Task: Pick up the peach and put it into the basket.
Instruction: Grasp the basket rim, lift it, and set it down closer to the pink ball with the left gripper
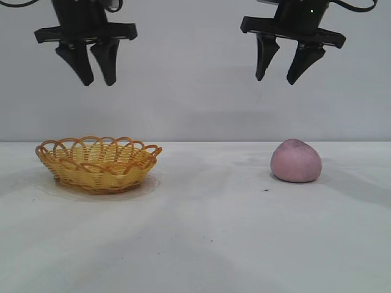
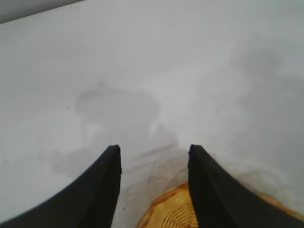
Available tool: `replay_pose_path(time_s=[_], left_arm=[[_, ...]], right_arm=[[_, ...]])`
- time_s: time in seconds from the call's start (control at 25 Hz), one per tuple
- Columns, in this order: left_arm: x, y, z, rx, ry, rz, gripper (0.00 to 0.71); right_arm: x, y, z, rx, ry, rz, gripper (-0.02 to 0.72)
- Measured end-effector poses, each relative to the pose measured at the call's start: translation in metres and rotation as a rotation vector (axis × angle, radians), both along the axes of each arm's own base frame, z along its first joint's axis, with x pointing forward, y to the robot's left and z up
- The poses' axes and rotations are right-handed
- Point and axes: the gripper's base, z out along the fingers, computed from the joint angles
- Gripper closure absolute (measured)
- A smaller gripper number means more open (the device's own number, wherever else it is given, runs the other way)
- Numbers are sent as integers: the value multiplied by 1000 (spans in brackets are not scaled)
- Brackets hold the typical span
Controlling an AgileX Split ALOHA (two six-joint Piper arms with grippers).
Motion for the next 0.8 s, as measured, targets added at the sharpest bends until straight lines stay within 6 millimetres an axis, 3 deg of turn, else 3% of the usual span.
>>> replay_pose_path(time_s=[0.32, 0.68, 0.8], left_arm=[[-3, 26, -41, 76, 246, -151, 424], [-4, 15, -93, -14, 407, -203, 424], [-5, 12, -94, -66, 423, -187, 622]], right_arm=[[-1, 0, 0, -1, 6, 2, 266], [-2, 0, -1, -15, 16, 22, 266], [-2, 0, -1, -17, 22, 25, 266]])
